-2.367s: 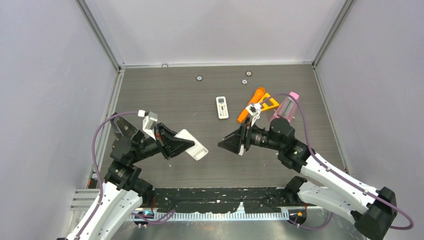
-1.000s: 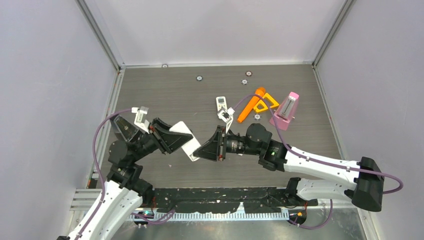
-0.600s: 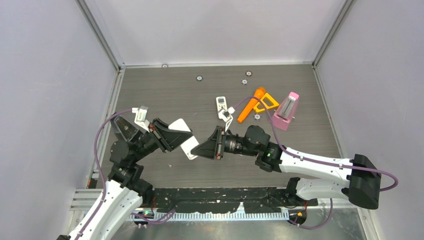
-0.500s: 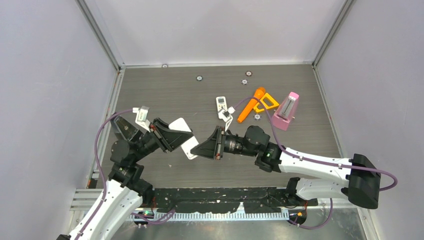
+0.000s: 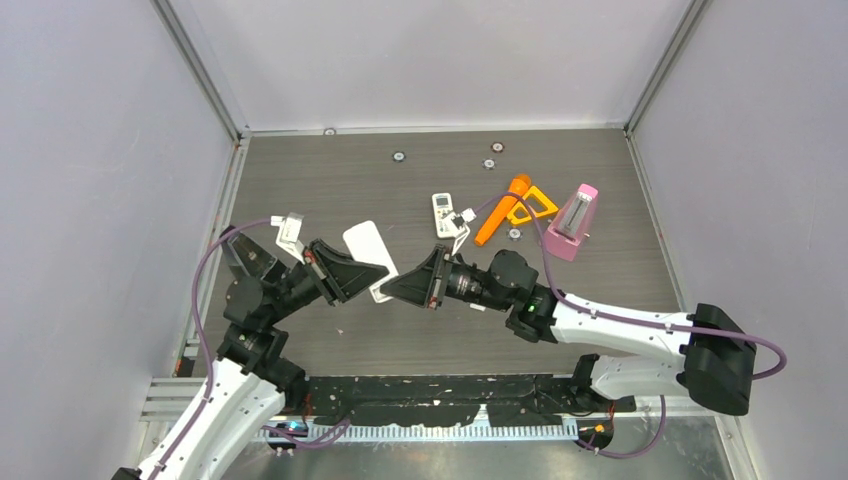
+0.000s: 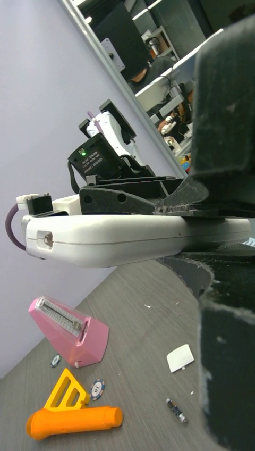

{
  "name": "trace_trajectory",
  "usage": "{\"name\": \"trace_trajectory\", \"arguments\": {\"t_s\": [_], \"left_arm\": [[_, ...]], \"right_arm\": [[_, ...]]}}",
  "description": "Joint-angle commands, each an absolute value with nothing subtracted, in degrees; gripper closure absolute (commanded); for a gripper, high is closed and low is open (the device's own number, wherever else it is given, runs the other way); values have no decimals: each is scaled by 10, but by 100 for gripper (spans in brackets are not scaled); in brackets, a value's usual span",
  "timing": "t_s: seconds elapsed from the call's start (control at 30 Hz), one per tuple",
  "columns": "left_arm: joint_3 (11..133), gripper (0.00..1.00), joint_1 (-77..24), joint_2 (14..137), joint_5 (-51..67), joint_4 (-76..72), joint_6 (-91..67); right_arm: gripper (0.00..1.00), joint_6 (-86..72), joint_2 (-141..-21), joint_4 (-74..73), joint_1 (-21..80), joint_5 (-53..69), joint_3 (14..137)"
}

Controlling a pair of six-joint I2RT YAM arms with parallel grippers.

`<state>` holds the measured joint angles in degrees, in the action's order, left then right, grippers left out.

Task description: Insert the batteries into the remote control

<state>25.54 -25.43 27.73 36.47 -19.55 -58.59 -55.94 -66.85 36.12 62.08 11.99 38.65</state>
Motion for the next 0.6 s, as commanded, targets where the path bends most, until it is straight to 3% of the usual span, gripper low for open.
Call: {"name": "trace_trajectory", "arguments": {"t_s": [0.0, 0.13, 0.2, 0.23, 0.3, 0.37, 0.57], "left_arm": [[257, 96, -256, 272, 364, -203, -552], [261, 100, -256, 272, 355, -188, -544], [267, 100, -256, 268, 345, -163, -527], [275, 100, -256, 267, 338, -144, -515], [290, 100, -256, 262, 319, -90, -483], [312, 100, -256, 255, 290, -15, -444], [357, 100, -256, 254, 196, 131, -372]], "right_arm": [[95, -578, -681, 391, 616, 126, 397], [90, -579, -686, 378, 614, 142, 395], [78, -578, -683, 371, 613, 143, 391], [63, -576, -677, 369, 612, 141, 388], [45, -566, -661, 349, 606, 132, 386], [34, -545, -636, 288, 597, 116, 387], [30, -428, -549, 58, 541, 39, 393]]}}
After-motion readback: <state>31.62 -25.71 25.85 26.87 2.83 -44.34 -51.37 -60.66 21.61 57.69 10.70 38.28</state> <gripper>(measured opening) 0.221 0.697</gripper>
